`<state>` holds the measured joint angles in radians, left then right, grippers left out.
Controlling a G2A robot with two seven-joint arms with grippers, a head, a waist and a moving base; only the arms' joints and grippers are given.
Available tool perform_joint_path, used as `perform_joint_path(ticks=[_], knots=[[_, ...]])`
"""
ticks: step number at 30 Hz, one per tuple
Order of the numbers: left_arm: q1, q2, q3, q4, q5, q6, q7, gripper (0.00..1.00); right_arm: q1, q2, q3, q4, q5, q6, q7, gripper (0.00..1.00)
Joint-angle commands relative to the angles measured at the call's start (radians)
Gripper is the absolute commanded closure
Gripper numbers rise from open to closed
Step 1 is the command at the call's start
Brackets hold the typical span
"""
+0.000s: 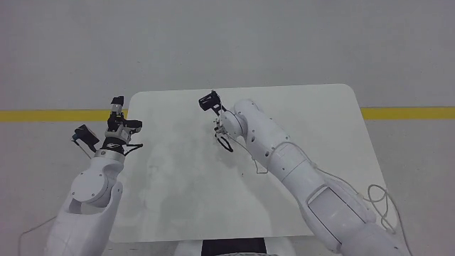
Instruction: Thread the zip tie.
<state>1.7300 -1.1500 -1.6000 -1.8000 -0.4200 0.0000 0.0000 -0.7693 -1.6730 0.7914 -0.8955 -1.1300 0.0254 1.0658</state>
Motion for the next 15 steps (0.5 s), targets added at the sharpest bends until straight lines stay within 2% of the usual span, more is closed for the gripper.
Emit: perform_joint_path(ticks=[1,15], knots=[[0.000,0.000,0.000,0.000,0.000,0.000,0.000,0.00,-0.002,-0.001,-0.001,0.002,0.002,-0.003,-0.004,1.00],[0.000,0.000,0.000,0.000,0.000,0.000,0.000,0.00,0.029,-0.032,-0.030,0.088,0.033,0.009,-0.072,1.00]])
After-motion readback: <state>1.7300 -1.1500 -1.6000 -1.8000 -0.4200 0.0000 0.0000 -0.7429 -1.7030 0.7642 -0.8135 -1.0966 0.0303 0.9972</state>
